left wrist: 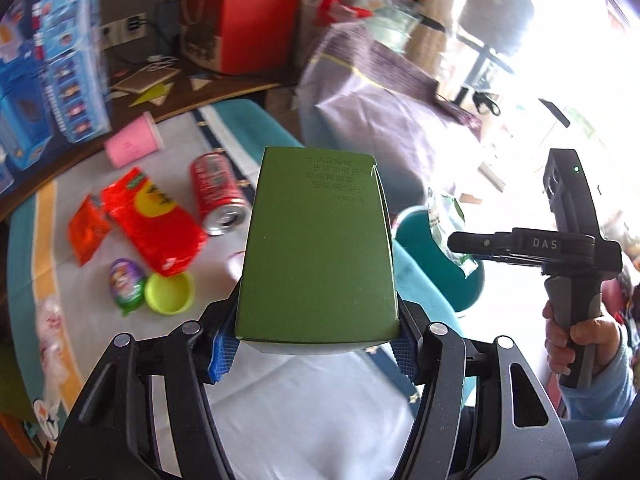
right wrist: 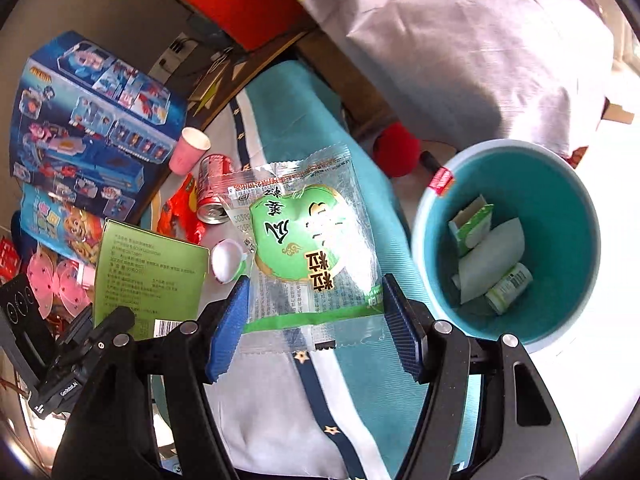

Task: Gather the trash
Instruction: 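Carry the green box and snack bag with both tools over the teal bin, then open the left tool to drop the green box while the right tool drops the snack bag, then move both tools back over the table toward the plastic bag and cola can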

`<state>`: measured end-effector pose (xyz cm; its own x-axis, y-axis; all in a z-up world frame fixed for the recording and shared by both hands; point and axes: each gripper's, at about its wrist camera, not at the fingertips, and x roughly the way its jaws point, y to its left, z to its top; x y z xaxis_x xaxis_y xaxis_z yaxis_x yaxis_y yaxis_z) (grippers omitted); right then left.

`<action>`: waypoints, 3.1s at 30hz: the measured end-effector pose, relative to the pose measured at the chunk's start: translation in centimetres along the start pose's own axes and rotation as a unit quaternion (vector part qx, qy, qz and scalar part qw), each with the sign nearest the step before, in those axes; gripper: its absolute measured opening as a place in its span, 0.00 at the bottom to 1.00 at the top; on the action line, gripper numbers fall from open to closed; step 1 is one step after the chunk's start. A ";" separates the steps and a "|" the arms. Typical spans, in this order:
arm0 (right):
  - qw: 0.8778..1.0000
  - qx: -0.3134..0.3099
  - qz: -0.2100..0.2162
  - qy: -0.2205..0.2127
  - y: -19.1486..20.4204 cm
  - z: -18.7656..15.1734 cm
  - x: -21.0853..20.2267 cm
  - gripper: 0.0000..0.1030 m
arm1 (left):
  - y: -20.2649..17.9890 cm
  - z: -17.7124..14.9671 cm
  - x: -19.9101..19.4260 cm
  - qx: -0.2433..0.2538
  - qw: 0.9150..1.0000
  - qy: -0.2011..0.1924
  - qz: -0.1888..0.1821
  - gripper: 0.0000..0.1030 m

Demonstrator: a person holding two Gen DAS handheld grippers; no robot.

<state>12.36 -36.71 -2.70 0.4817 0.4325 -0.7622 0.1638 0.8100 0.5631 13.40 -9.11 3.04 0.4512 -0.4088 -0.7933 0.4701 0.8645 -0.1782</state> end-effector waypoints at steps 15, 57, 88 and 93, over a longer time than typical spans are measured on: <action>0.994 0.100 -0.003 -0.053 -12.6 -1.4 -5.0 0.61 | -11.5 2.7 7.5 0.075 0.994 0.058 -0.053 0.62; 0.991 0.121 -0.059 -0.021 -14.9 -0.8 -3.0 0.73 | -13.3 1.5 13.4 0.069 0.990 0.106 -0.054 0.89; 0.994 -0.003 -0.093 0.052 0.0 -2.3 2.4 0.83 | 0.0 -3.0 5.3 -0.068 0.996 0.049 -0.038 0.93; 0.992 -0.044 -0.087 0.077 4.7 -2.9 4.8 0.83 | 4.2 -4.6 3.0 -0.098 0.995 0.034 -0.013 0.93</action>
<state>12.96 -29.72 -4.59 0.3151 0.3335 -0.8885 0.1532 0.9061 0.3944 13.26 -5.34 -2.73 0.3859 -0.4174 -0.8227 0.3212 0.8968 -0.3043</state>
